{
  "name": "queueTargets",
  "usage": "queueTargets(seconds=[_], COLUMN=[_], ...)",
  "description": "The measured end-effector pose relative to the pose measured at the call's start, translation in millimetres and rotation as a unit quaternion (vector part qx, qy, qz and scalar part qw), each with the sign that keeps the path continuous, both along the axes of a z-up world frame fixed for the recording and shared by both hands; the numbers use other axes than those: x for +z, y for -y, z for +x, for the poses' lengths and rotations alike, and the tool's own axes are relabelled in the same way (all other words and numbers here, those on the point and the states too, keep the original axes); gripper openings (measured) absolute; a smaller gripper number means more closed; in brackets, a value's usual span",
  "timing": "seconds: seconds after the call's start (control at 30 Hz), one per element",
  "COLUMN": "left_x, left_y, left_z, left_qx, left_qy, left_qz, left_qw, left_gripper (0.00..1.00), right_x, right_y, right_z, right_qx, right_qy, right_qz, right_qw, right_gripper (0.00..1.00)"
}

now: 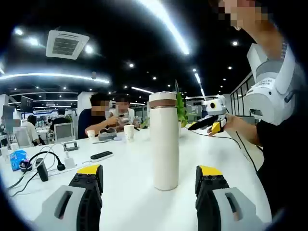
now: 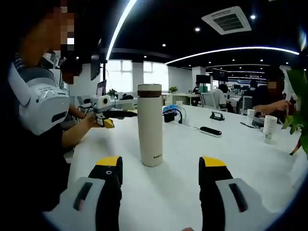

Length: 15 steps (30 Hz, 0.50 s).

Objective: Grasp the water cup twist off the cup lid place the cup lid on the table

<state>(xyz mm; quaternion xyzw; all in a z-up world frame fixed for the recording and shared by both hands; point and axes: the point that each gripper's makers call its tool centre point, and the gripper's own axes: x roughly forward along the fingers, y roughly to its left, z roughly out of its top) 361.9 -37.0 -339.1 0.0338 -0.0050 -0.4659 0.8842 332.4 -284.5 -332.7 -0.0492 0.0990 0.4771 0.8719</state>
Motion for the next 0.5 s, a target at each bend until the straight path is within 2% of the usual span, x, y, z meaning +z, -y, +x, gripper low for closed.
queueTargets(seconds=[0.5], left_x=[-2.6], left_y=[2.0], left_z=[-4.5], left_qx=[-0.001], left_qy=[0.001], left_qz=[0.004], left_qw=[1.0000], left_gripper=[0.78], right_x=[1.9], right_y=[-2.6], right_z=[-5.6], right_qx=[0.000], right_qy=[0.004], right_qz=[-0.003], right_qw=[1.0000], right_gripper=[0.66])
